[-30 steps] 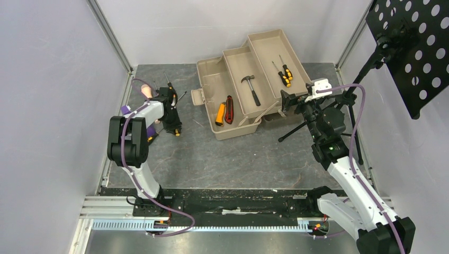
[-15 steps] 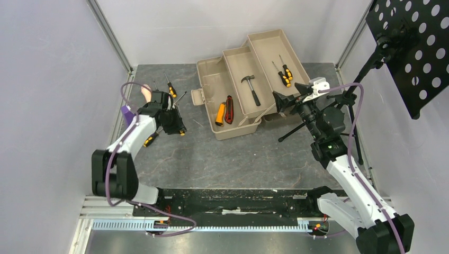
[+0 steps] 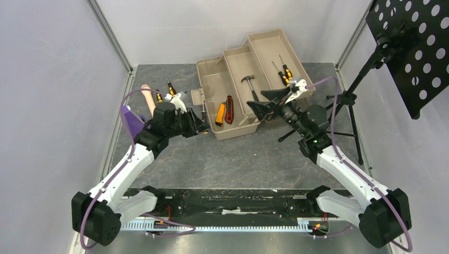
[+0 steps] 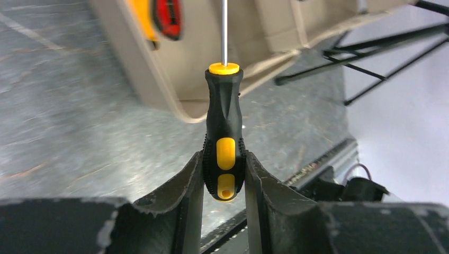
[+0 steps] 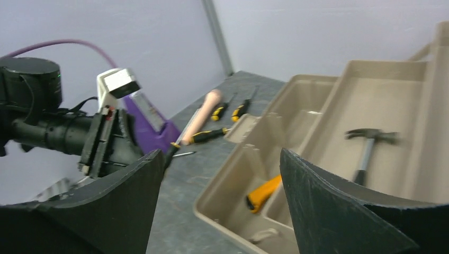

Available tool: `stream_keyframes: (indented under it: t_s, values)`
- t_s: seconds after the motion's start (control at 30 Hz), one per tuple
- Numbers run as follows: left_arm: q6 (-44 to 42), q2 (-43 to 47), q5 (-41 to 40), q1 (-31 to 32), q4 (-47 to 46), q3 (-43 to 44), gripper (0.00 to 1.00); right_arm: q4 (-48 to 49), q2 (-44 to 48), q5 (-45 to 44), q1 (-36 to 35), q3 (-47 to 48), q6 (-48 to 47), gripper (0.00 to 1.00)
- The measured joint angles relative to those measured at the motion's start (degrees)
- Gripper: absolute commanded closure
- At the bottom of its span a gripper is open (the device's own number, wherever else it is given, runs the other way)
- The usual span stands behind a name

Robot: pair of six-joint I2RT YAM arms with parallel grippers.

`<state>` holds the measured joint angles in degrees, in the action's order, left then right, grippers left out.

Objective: Pack the tool kit

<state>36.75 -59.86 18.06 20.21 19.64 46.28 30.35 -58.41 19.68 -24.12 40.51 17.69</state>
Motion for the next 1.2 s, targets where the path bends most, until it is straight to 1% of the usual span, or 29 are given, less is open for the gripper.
stream_keyframes:
  t_s: [0.17, 0.3, 0.53, 0.6, 0.7, 0.77, 0.83, 0.93, 0.97, 1.0, 1.07, 1.1, 1.2]
  values:
    - [3.89, 1.05, 0.92, 7.63, -8.33, -0.76, 0.98, 3.98, -4.9, 1.46, -5.86, 0.26, 5.9, 0.24]
    - [6.36, 1.05, 1.53, 12.11, -14.69, -1.29, 0.98, 7.74, -9.16, 2.27, -7.78, 0.46, 12.07, 0.27]
    - [8.28, 1.05, 1.55, 16.0, -21.4, -1.7, 0.98, 10.03, -13.6, 2.51, -9.94, 1.51, 18.21, 0.32]
    - [8.57, 1.05, 1.55, 16.61, -22.49, -1.7, 0.98, 10.64, -14.4, 2.54, -10.51, 1.88, 19.34, 0.36]
    - [8.87, 0.98, 1.55, 17.29, -24.02, -1.7, 0.98, 11.65, -15.76, 2.8, -11.26, 2.47, 20.81, 0.47]
    - [8.87, 0.87, 1.55, 17.57, -24.72, -1.7, 0.98, 12.55, -16.79, 3.21, -11.52, 2.75, 21.84, 0.58]
    - [8.9, 0.68, 1.55, 17.81, -25.24, -1.7, 0.98, 13.03, -17.77, 3.89, -11.74, 3.02, 22.95, 0.69]
    - [8.85, 0.24, 1.51, 17.9, -25.38, -1.7, 0.98, 13.84, -18.58, 4.68, -11.85, 3.41, 24.17, 0.91]
    - [8.85, 0.17, 1.53, 17.94, -25.46, -1.73, 0.97, 13.9, -18.58, 4.87, -11.93, 3.61, 24.92, 0.97]
    - [8.83, 0.15, 1.49, 18.05, -25.57, -1.75, 0.94, 13.81, -18.58, 5.14, -11.93, 3.8, 24.81, 1.0]
    - [8.81, 0.2, 1.33, 18.12, -25.66, -1.75, 0.87, 13.09, -18.58, 5.4, -11.98, 4.37, 24.48, 1.0]
    - [8.66, 0.24, 0.98, 18.14, -25.57, -1.75, 0.82, 12.31, -18.58, 5.53, -11.98, 4.74, 24.09, 1.0]
    - [7.28, 0.61, -0.94, 18.18, -24.04, -1.55, 0.55, 8.37, -18.58, 5.53, -11.98, 6.51, 21.53, 1.0]
